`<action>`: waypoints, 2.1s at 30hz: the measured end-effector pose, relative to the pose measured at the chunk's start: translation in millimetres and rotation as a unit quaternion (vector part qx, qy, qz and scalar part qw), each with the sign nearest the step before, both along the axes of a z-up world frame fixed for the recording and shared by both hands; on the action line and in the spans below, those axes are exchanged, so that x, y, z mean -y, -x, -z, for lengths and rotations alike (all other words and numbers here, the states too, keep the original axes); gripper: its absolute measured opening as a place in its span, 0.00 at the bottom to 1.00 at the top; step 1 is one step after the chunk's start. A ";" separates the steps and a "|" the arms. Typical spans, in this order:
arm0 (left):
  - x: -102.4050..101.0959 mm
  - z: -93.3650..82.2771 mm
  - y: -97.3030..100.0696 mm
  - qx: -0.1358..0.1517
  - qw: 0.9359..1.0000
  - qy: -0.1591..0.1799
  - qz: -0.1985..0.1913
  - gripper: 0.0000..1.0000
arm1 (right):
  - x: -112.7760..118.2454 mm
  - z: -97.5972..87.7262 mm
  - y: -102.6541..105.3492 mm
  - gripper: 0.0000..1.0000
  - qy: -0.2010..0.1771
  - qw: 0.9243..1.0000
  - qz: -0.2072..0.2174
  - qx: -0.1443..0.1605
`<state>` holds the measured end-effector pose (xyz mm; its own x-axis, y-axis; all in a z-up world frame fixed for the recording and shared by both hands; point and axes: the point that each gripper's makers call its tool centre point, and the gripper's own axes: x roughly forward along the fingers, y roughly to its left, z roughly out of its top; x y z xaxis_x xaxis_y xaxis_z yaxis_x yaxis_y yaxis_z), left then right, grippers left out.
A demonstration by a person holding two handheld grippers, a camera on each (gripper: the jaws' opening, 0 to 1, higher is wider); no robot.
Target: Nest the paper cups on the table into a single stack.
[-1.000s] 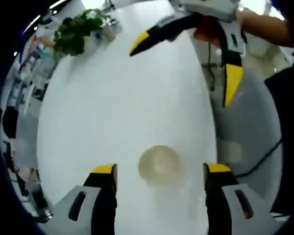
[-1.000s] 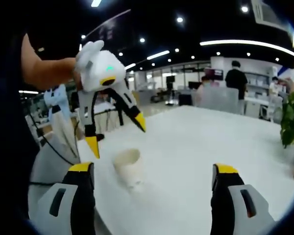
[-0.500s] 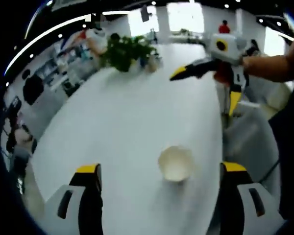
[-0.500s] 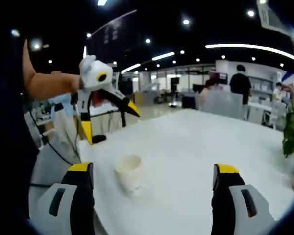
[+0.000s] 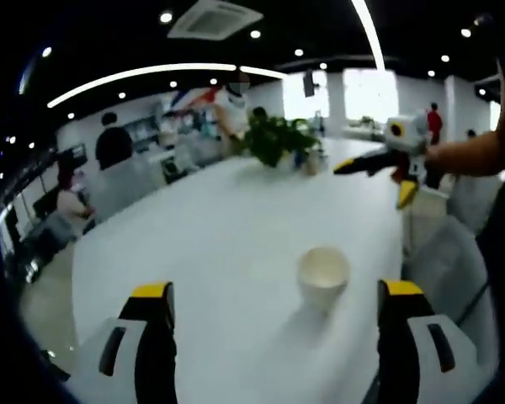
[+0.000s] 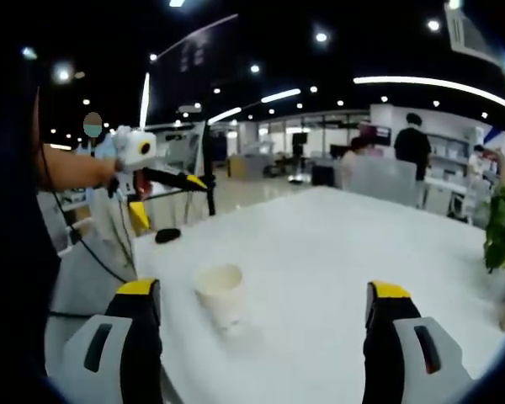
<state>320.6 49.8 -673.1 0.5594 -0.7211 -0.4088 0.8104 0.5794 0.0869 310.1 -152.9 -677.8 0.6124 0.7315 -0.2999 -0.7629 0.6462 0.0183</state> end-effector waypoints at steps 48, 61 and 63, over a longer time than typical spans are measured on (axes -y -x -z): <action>80.1 130.9 12.3 -0.057 0.989 -0.067 0.116 0.54 | -75.4 112.7 3.0 0.53 0.066 0.991 -0.097 -0.061; 93.3 139.2 -2.5 -0.049 0.984 -0.089 0.149 0.38 | -91.9 128.0 -10.0 0.38 0.099 0.981 -0.155 -0.061; 95.9 138.2 -5.2 -0.043 0.983 -0.087 0.154 0.34 | -95.6 128.2 -8.8 0.36 0.099 0.979 -0.165 -0.060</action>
